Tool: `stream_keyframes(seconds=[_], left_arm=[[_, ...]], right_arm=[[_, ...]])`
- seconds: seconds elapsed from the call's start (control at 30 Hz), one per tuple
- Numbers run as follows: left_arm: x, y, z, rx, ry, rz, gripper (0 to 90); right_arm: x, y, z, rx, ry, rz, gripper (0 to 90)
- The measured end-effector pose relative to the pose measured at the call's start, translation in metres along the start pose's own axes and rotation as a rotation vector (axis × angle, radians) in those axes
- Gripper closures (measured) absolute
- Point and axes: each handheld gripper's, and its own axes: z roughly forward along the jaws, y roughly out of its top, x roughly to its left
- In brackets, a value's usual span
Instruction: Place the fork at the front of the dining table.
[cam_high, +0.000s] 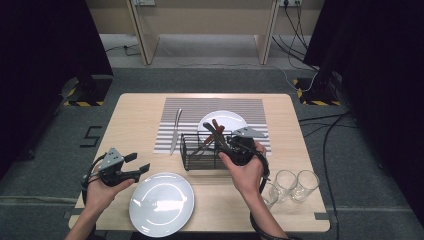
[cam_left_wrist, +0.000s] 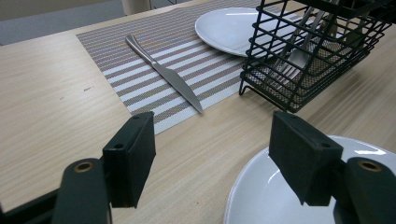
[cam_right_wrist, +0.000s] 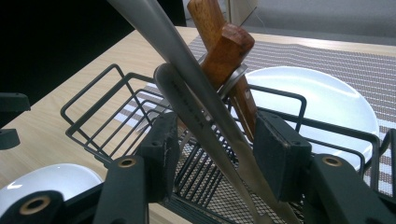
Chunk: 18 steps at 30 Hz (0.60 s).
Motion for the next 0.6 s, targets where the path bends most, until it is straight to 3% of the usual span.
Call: stream_keyframes(seconds=[0.6], left_arm=[[0.001,-0.001,0.001,0.003,0.0,0.003,31.5]], right_arm=[[0.011,0.001,0.007,0.001,-0.042,-0.056,61.2]])
